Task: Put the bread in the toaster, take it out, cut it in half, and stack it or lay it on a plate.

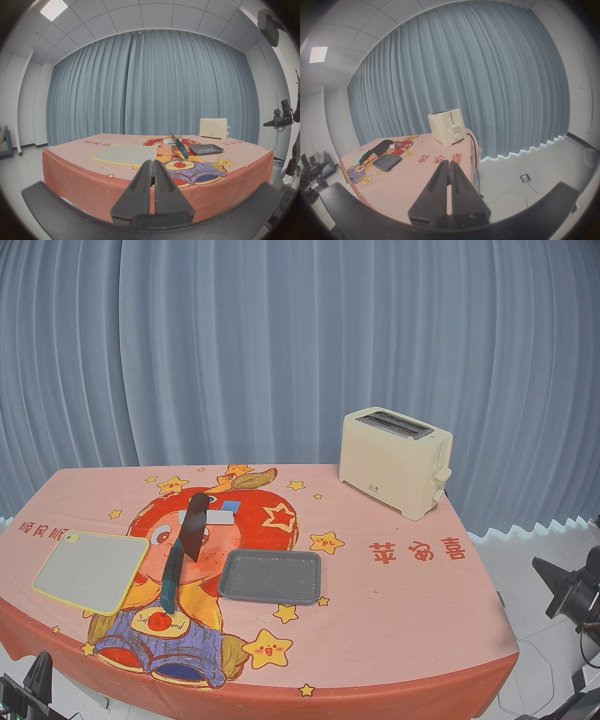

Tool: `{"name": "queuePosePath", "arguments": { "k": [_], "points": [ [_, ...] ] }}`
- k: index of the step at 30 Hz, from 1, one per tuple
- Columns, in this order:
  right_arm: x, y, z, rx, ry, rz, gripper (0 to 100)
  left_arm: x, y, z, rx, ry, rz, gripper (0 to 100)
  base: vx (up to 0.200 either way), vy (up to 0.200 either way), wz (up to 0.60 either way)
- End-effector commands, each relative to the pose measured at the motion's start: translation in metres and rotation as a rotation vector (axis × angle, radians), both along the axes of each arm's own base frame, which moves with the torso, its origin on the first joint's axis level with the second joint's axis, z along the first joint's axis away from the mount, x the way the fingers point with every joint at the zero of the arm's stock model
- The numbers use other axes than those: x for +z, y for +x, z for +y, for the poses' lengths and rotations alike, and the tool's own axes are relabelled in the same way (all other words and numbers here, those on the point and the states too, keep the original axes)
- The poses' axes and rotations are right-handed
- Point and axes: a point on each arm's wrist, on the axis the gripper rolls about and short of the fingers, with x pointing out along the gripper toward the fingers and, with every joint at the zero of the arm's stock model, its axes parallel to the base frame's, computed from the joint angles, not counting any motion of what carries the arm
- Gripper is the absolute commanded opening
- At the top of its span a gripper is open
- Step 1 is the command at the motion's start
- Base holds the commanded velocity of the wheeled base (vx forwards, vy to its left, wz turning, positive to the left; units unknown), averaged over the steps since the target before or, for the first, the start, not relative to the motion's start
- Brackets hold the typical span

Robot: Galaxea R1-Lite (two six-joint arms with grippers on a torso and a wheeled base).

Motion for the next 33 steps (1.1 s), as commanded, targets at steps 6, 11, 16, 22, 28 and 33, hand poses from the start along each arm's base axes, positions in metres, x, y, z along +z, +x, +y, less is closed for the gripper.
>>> {"name": "queuePosePath", "arguments": {
  "k": [6,11,16,22,28,33],
  "points": [
    [-0.011,-0.077,-0.002,0.065,0.027,-0.058,0,-0.005,0.001,0.000,0.001,-0.001,0.019,0,0.000,0.000,0.00],
    [-0.038,-0.116,-0.006,0.128,0.017,-0.030,0,-0.005,0.001,0.000,0.001,-0.001,0.019,0,0.000,0.000,0.00],
    [-0.044,-0.141,-0.011,0.171,0.064,-0.214,0,-0.005,0.001,0.000,0.001,0.001,0.019,0,0.000,0.000,0.00],
    [-0.044,-0.140,-0.010,0.175,0.131,-0.173,0,-0.005,0.001,0.000,0.001,-0.001,0.019,0,0.000,0.000,0.00],
    [-0.044,-0.138,-0.011,0.115,0.064,-0.217,0,-0.005,0.001,0.000,0.001,0.001,0.019,0,0.000,0.000,0.00],
    [-0.045,-0.137,-0.016,-0.099,-0.035,-0.227,0,-0.005,0.001,0.000,0.002,0.001,0.019,0,0.000,0.000,0.00]
  ]
}}
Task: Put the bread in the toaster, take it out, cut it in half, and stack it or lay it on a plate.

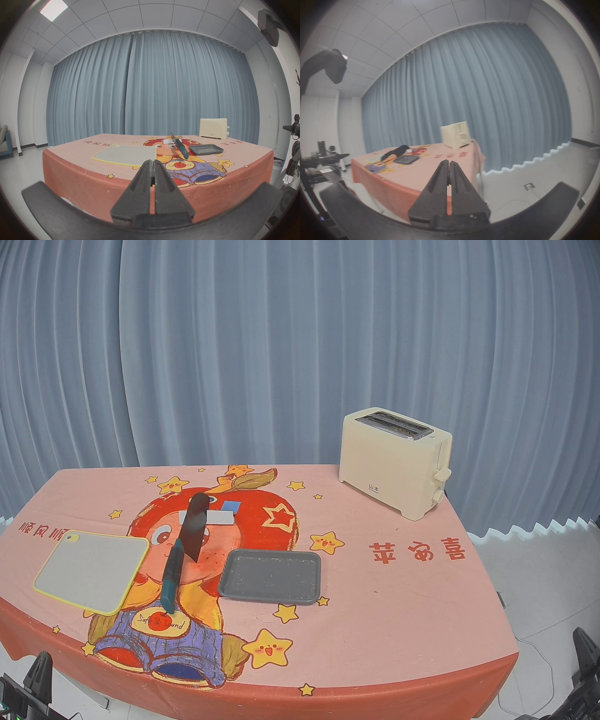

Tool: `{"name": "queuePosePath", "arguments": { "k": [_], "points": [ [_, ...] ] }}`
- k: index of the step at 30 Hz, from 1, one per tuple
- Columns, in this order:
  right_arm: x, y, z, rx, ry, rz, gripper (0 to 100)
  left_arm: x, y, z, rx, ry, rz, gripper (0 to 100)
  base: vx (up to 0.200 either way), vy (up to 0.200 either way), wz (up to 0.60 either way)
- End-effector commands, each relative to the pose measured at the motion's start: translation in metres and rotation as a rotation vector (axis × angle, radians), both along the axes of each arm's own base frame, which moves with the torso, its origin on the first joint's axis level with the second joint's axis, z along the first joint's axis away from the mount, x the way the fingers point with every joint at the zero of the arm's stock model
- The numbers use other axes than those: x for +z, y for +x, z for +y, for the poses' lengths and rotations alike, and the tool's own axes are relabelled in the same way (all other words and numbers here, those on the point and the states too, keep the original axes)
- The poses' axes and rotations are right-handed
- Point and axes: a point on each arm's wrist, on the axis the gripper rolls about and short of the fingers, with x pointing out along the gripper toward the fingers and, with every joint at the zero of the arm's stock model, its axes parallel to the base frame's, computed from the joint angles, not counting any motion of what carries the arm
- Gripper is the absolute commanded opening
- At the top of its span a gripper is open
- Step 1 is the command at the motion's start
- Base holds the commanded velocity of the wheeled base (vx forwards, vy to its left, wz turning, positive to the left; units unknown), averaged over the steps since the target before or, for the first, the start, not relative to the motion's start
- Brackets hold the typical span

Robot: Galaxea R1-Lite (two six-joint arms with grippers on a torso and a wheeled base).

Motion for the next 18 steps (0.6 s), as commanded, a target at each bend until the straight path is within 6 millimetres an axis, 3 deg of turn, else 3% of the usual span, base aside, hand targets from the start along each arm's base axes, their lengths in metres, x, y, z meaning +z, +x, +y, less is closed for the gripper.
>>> {"name": "queuePosePath", "arguments": {
  "k": [1,11,18],
  "points": [
    [-0.0049,0.0006,-0.0029,-0.128,-0.061,-0.003,0,-0.0049,0.0014,0.0000,0.000,0.000,0.019,0,0.000,0.000,0.00],
    [-0.0071,-0.0004,-0.0008,-0.214,-0.136,0.075,0,-0.0049,0.0014,0.0000,0.000,-0.002,0.019,0,0.000,0.000,0.00],
    [-0.0114,-0.0019,0.0028,-0.267,-0.172,0.029,0,-0.0049,0.0014,0.0000,0.000,0.000,0.019,0,0.000,0.000,0.00]
  ]
}}
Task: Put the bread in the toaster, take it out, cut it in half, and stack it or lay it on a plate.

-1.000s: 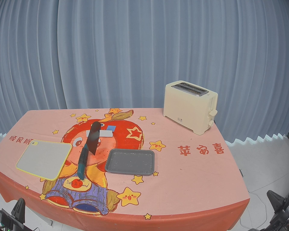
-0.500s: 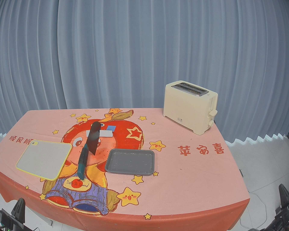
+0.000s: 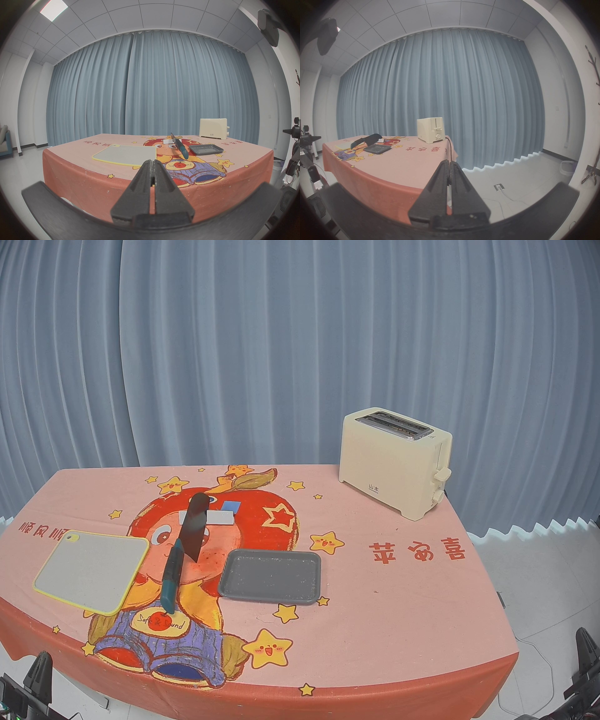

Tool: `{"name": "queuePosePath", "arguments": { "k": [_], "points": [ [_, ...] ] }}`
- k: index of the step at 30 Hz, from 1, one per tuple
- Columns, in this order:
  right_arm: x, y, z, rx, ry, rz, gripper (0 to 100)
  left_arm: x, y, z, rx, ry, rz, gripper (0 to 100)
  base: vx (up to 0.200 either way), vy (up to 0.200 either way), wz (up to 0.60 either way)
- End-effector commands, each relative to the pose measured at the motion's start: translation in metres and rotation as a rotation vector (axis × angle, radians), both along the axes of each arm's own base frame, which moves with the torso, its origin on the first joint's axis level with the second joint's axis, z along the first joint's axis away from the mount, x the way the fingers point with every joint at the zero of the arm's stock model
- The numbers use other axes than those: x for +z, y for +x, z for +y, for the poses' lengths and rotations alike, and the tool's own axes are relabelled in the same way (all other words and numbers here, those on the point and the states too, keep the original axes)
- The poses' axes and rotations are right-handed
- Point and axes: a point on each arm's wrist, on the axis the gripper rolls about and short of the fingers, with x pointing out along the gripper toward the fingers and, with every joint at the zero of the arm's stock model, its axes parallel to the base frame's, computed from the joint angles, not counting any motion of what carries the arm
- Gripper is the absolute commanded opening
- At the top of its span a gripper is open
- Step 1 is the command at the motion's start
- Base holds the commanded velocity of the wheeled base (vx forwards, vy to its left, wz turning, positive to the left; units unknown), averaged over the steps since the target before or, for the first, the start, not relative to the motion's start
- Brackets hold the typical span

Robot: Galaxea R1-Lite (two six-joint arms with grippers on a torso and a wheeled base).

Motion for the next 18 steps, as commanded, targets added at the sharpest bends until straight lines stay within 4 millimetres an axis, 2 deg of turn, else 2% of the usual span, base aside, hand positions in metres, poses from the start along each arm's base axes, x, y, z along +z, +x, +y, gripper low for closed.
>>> {"name": "queuePosePath", "arguments": {
  "k": [1,4,7,18],
  "points": [
    [-0.0026,-0.0003,0.0017,-0.024,-0.017,-0.027,0,-0.0049,0.0014,0.0000,0.002,-0.001,0.019,0,0.000,0.000,0.00],
    [-0.0032,-0.0020,0.0015,-0.007,-0.025,-0.047,0,-0.0049,0.0014,0.0000,0.000,-0.001,0.019,0,0.000,0.000,0.00],
    [-0.0033,-0.0048,0.0015,0.035,-0.105,-0.091,0,-0.0049,0.0014,0.0000,0.000,0.000,0.019,0,0.000,0.000,0.00],
    [-0.0036,-0.0048,0.0016,0.039,-0.093,-0.088,0,-0.0049,0.0014,0.0000,0.000,-0.001,0.019,0,0.000,0.000,0.00]
  ]
}}
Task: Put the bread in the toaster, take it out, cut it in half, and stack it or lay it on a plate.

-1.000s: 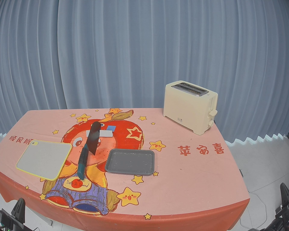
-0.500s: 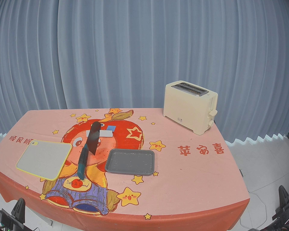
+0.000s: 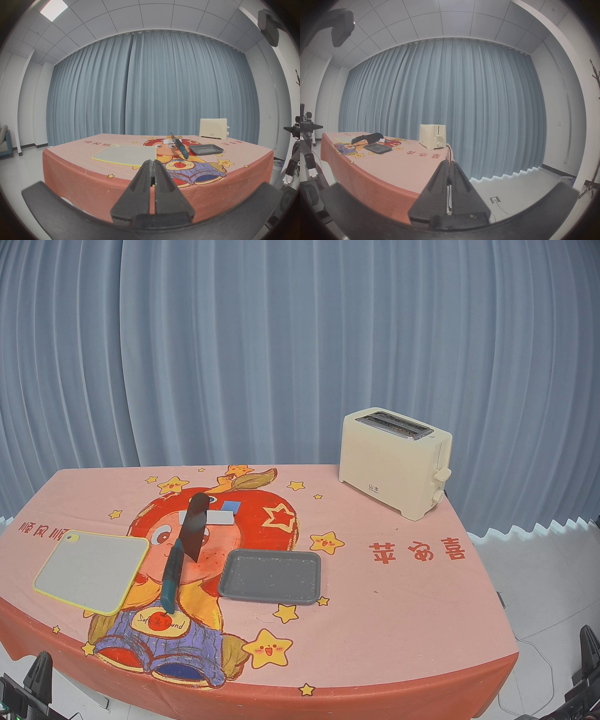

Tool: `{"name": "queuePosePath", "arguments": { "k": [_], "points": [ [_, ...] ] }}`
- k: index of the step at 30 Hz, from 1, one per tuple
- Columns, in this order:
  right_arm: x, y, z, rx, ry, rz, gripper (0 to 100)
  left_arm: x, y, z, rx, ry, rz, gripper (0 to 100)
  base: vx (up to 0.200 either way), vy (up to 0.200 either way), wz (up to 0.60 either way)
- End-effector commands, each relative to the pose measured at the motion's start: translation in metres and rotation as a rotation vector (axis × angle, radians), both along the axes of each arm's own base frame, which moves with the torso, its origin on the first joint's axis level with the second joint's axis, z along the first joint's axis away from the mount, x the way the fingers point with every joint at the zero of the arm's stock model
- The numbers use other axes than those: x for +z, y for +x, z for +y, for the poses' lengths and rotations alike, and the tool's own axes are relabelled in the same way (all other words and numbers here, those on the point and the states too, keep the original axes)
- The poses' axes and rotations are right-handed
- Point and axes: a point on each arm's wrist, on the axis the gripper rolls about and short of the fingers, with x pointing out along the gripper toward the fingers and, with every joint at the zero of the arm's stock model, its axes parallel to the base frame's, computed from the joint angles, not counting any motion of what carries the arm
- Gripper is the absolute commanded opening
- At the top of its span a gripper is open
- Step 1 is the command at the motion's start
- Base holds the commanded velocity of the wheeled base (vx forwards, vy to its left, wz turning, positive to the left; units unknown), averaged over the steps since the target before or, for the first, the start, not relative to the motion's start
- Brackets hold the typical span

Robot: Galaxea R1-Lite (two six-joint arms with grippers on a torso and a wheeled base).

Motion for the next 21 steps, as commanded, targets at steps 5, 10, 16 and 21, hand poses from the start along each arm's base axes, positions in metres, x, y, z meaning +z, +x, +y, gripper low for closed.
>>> {"name": "queuePosePath", "arguments": {
  "k": [5,10,16,21],
  "points": [
    [-0.0057,0.0000,-0.0004,-0.015,0.084,0.006,0,-0.0049,0.0014,0.0000,0.001,-0.001,0.019,0,0.000,0.000,0.00],
    [-0.0057,0.0000,-0.0004,-0.017,0.082,0.006,0,-0.0049,0.0014,0.0000,0.001,-0.001,0.019,0,0.000,0.000,0.00],
    [-0.0057,0.0000,-0.0004,-0.015,0.082,0.006,0,-0.0049,0.0014,0.0000,0.003,-0.001,0.019,0,0.000,0.000,0.00],
    [-0.0057,0.0000,-0.0004,-0.015,0.082,0.006,0,-0.0049,0.0014,0.0000,0.001,-0.001,0.019,0,0.000,0.000,0.00]
  ]
}}
